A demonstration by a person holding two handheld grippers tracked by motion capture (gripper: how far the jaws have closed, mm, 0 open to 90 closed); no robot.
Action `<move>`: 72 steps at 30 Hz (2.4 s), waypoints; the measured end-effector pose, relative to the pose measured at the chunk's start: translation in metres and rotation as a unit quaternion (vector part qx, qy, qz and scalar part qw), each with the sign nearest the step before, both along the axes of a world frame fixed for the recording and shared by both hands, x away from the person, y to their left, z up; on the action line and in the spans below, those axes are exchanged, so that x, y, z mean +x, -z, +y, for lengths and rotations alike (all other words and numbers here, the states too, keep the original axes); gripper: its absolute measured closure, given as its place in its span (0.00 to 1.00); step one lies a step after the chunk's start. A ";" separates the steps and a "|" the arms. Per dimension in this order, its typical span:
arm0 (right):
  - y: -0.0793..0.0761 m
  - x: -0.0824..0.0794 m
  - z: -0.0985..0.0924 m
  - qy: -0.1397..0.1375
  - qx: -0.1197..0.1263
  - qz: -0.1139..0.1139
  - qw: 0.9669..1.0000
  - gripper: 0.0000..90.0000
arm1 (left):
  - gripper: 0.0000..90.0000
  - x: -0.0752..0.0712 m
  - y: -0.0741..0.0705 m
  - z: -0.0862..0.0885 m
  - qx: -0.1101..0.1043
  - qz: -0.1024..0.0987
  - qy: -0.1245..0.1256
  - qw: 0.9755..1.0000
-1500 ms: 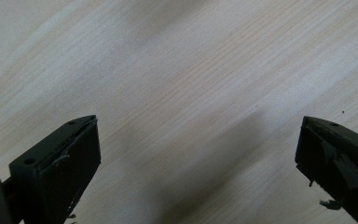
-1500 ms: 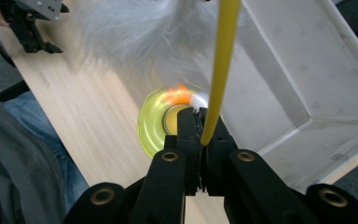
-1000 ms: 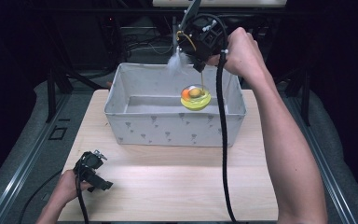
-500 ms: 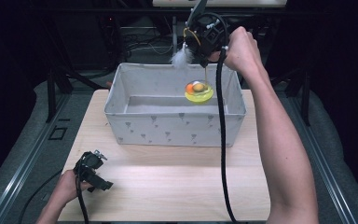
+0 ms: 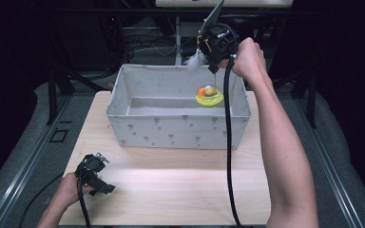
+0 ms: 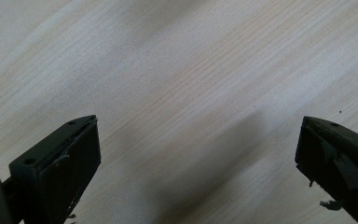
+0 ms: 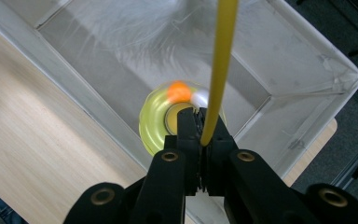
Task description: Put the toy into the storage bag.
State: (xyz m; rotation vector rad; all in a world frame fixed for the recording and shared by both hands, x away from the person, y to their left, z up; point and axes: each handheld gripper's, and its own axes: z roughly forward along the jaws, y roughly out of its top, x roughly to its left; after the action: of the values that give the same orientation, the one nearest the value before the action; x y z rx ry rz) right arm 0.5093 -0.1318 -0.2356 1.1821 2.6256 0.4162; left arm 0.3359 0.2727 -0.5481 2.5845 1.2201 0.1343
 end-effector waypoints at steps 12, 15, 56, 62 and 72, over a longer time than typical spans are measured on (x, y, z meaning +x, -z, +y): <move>0.033 0.003 -0.014 0.010 0.007 0.021 1.000 0.98 | 0.00 0.000 0.000 -0.001 0.000 -0.003 -0.001 1.000; 0.041 0.003 -0.017 0.011 0.004 0.026 1.000 0.98 | 0.00 0.000 0.000 -0.001 0.000 -0.002 -0.001 1.000; 0.135 0.000 -0.054 0.039 -0.011 0.083 0.996 0.97 | 0.00 0.000 0.000 -0.001 0.003 -0.002 0.000 1.000; 0.139 0.001 -0.059 0.050 -0.013 0.081 0.995 0.97 | 0.00 0.000 0.000 -0.002 0.004 -0.002 0.002 1.000; 0.138 0.001 -0.060 0.058 -0.014 0.088 0.994 0.97 | 0.00 0.000 0.000 -0.002 0.004 -0.003 0.003 1.000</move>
State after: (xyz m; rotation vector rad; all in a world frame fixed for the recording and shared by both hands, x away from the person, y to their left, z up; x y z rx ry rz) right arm 0.5104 -0.1921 -0.3734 1.4145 2.6799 0.2618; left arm 0.3361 0.2710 -0.5482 2.5936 1.2122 0.1452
